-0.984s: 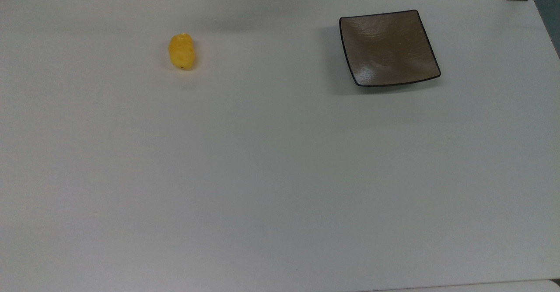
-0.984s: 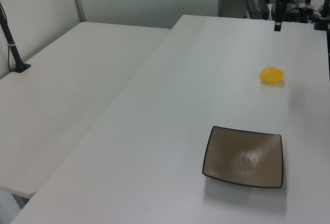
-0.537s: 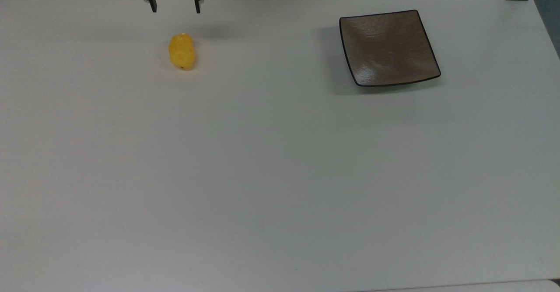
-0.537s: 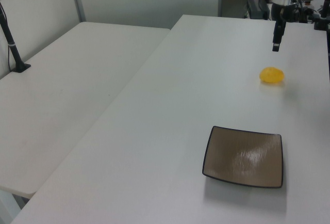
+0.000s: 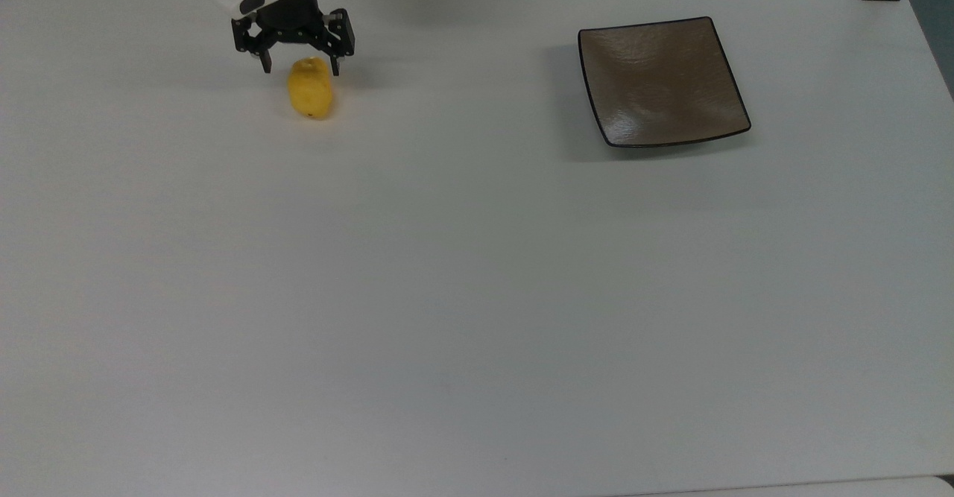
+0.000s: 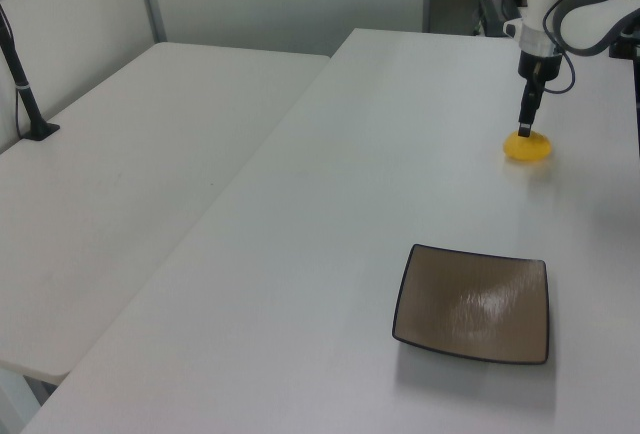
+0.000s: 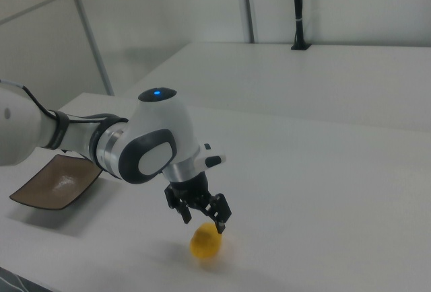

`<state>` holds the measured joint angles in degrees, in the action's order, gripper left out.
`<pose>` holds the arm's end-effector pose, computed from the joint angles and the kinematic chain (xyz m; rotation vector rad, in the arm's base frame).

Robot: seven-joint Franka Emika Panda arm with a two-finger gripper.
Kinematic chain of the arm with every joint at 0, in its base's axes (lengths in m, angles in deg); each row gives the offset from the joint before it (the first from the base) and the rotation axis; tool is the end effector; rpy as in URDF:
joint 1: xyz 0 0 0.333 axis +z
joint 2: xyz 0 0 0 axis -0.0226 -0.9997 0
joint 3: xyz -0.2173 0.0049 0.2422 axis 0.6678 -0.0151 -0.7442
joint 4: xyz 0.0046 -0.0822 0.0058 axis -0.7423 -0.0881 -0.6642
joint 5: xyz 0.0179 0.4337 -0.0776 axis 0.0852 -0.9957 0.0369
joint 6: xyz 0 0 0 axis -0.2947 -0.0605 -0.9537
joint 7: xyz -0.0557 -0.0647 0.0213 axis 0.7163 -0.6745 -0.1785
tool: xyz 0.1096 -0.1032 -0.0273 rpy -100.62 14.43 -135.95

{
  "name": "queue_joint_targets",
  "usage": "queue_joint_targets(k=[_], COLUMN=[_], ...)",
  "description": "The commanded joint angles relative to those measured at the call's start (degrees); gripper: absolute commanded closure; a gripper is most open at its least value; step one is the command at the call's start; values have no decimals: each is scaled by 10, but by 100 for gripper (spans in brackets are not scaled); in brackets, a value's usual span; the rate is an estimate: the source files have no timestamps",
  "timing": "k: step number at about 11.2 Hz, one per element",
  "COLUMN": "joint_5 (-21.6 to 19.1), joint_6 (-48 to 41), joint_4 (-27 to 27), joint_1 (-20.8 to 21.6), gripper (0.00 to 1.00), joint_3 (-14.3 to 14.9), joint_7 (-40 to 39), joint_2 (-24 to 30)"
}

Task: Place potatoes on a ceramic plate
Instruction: 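Move the open gripper over the yellow potato and lower it, then close the gripper around the yellow potato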

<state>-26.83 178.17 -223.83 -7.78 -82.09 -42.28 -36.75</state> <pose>0.5201 -0.1041 0.2940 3.0759 0.1402 0.0759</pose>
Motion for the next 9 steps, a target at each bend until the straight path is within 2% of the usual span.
queue_joint_targets(k=[1, 5, 6, 7, 8, 9], joint_5=[28, 43, 44, 44, 44, 44], joint_6=[40, 71, 71, 70, 68, 63], joint_4=[-10, -22, -22, -22, -20, -16], joint_1=[-5, -5, -6, -6, -5, -4], gripper=[0, 0, 14, 32, 71, 90], joint_3=[1, 1, 1, 1, 0, 0], joint_7=[-4, -4, -4, -4, -3, -3], joint_2=[-39, -63, -64, -62, -58, -51])
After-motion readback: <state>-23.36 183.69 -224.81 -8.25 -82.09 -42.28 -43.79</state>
